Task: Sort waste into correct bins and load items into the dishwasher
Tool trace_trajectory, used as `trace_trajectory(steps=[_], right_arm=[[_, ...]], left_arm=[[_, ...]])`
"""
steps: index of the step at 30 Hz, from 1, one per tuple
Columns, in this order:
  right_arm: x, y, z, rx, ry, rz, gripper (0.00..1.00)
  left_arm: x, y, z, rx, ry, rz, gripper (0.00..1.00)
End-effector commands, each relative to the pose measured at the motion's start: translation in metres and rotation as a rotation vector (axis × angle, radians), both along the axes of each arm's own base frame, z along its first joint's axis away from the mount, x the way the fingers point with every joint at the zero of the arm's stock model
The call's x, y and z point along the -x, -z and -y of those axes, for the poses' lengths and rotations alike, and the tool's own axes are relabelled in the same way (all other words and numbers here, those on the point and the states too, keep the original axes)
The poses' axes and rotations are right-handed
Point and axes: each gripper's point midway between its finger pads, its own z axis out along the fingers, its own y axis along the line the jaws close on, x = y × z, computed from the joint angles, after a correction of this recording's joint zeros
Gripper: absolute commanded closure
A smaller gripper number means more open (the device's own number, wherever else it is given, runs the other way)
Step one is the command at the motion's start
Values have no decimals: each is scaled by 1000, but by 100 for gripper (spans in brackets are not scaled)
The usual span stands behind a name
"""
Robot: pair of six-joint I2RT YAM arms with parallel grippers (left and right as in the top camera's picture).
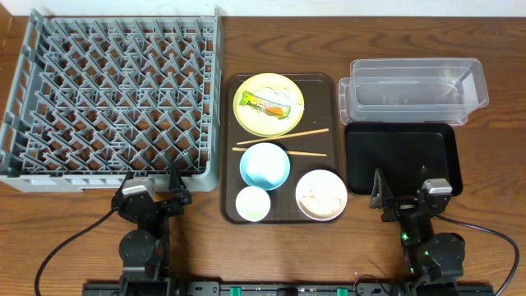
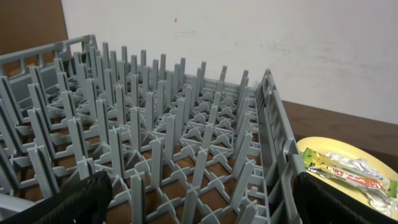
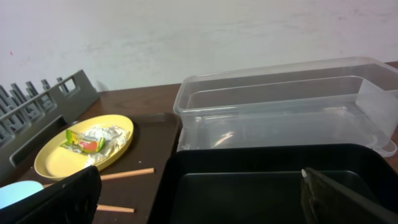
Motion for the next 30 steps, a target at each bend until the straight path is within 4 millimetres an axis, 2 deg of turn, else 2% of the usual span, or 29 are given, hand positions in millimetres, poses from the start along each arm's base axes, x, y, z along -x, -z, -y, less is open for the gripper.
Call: trace_trajectory(steps=[1, 3, 7, 17, 21, 25, 30], right_arm=[[0, 0, -3, 15, -11, 3, 1], [0, -6, -2, 12, -10, 28, 1], [1, -30, -11, 0, -59, 126, 1], [12, -98, -11, -15, -67, 282, 1], [13, -130, -20, 38, -115, 304, 1], [4, -155, -33, 64, -187, 262, 1], [-21, -181, -53, 65, -291, 157, 1]], left_arm=[[1, 17, -3, -11, -13, -55, 6], [1, 17, -3, -11, -13, -55, 6], [1, 17, -3, -11, -13, -55, 6], [1, 17, -3, -11, -13, -55, 6], [1, 17, -3, -11, -13, -55, 6], [1, 17, -3, -11, -13, -55, 6], [1, 17, -3, -11, -13, -55, 6]])
